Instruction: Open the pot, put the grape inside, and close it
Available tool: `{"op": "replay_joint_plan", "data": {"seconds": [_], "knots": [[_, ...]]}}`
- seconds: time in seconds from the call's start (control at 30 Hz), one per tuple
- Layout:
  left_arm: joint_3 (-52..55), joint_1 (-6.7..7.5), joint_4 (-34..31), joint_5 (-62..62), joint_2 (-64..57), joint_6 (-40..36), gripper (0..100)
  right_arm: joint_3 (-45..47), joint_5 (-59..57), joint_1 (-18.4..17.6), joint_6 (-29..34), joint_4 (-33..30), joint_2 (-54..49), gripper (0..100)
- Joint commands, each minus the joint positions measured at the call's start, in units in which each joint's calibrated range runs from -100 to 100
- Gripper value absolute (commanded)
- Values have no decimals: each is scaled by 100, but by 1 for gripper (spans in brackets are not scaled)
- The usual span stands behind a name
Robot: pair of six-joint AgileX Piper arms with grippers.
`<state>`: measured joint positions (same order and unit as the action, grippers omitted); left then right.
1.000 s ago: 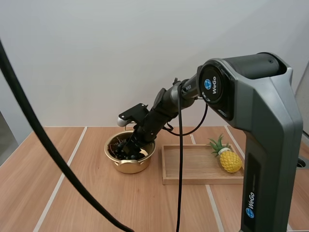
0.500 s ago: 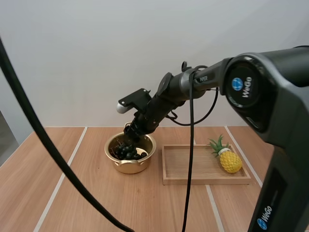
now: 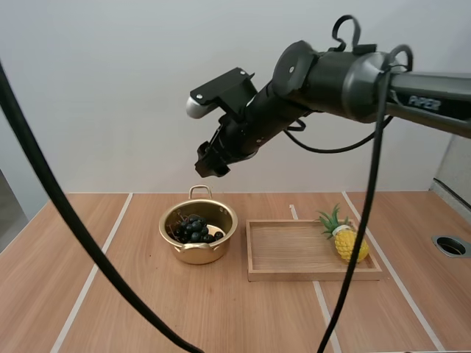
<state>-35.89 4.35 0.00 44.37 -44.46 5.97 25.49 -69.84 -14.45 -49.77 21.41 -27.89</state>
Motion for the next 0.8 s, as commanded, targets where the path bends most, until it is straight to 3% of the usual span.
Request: {"op": "replay_joint_plan", "data": {"seconds": [0.0, 0.67, 0.73, 0.77], "knots": [[-26, 4, 0, -100, -27, -43, 0, -1, -428, 5, 327, -380, -522, 100], [-26, 4, 0, -100, -27, -43, 0, -1, -3016, 5, 980, -1072, -3464, 100], [-26, 4, 0, -100, -27, -43, 0, -1, -3016, 5, 1140, -1137, -3677, 88], [-26, 4, 0, -100, -27, -43, 0, -1, -3016, 5, 1212, -1178, -3783, 77]]}}
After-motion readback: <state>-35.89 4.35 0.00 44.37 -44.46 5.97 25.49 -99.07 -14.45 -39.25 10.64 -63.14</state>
